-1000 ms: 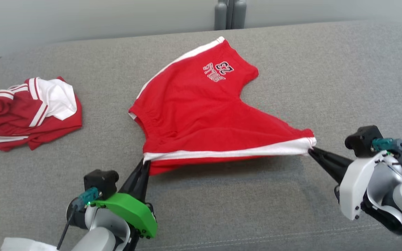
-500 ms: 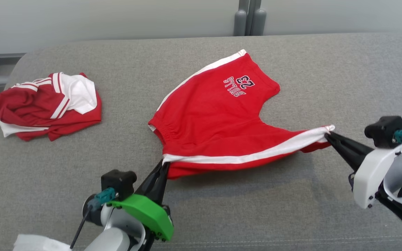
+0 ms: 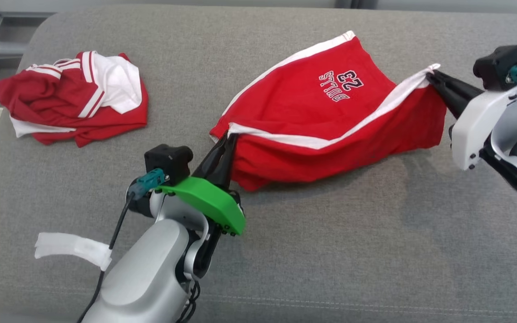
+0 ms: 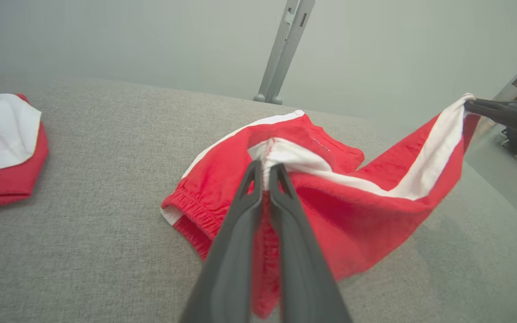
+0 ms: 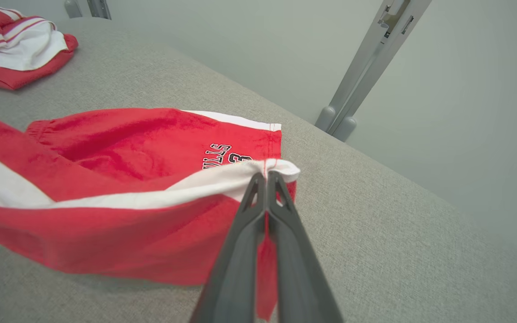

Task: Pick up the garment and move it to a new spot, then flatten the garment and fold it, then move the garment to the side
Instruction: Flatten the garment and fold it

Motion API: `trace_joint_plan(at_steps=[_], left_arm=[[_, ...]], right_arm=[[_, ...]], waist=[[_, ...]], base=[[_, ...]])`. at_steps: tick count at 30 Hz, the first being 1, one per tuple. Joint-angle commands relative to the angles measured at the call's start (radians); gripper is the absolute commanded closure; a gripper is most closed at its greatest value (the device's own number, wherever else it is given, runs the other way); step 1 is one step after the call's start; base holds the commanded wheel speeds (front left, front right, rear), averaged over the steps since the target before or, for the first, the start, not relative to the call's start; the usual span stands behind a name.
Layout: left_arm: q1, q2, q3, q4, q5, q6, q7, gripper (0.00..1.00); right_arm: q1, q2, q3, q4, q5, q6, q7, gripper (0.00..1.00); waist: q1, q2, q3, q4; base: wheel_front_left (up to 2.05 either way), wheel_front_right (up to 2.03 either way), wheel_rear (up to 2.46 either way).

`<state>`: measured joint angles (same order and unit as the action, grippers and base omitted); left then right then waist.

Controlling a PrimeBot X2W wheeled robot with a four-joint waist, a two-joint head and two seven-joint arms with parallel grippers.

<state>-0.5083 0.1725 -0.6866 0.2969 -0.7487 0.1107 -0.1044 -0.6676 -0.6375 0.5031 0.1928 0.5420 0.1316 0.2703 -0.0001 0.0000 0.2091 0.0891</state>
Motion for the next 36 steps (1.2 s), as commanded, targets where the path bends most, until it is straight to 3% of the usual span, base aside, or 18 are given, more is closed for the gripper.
trace_joint_plan(at_steps=[1,12,22,27,28,29,30,36], left_arm=[[-0.038,-0.017,0.007,0.024,-0.004,-0.005,-0.012,1.0],[-0.187,-0.083,0.035,0.141,-0.018,-0.005,-0.053,1.0],[-0.32,-0.111,0.037,0.29,0.007,0.086,-0.077,1.0],[-0.375,-0.118,0.02,0.345,-0.015,0.086,-0.069,1.0],[-0.383,-0.119,0.014,0.355,-0.018,0.084,-0.068,0.7],[-0.392,-0.119,0.008,0.364,-0.02,0.084,-0.07,0.0],[-0.4,-0.12,0.004,0.374,-0.024,0.082,-0.075,0.0],[-0.436,-0.12,-0.029,0.4,-0.07,0.083,-0.102,0.0]], right_arm=[[-0.053,0.004,0.024,0.043,0.001,-0.002,-0.017,1.0],[-0.368,0.068,0.177,0.314,0.016,-0.002,-0.1,1.0],[-0.55,0.109,0.301,0.526,0.015,-0.002,-0.165,1.0],[-0.609,0.142,0.322,0.625,0.028,-0.002,-0.198,1.0],[-0.616,0.152,0.325,0.642,0.034,-0.002,-0.205,1.0],[-0.626,0.159,0.325,0.659,0.037,-0.002,-0.212,0.86],[-0.637,0.165,0.322,0.682,0.036,-0.002,-0.221,0.0],[-0.661,0.217,0.305,0.791,0.046,-0.002,-0.275,0.0]], waist=[[0.0001,0.0,0.045,0.035],[0.0001,0.0,0.144,0.054],[0.0001,0.0,0.2,0.085],[0.0001,0.0,0.222,0.094],[0.0001,0.0,0.226,0.094],[0.0001,0.0,0.232,0.094],[0.0001,0.0,0.236,0.094],[0.0001,0.0,0.245,0.093]], base=[[0.0,0.0,0.0],[0.0,0.0,0.0],[0.0,0.0,0.0],[0.0,0.0,0.0],[0.0,0.0,0.0],[0.0,0.0,0.0],[0.0,0.0,0.0],[0.0,0.0,0.0]])
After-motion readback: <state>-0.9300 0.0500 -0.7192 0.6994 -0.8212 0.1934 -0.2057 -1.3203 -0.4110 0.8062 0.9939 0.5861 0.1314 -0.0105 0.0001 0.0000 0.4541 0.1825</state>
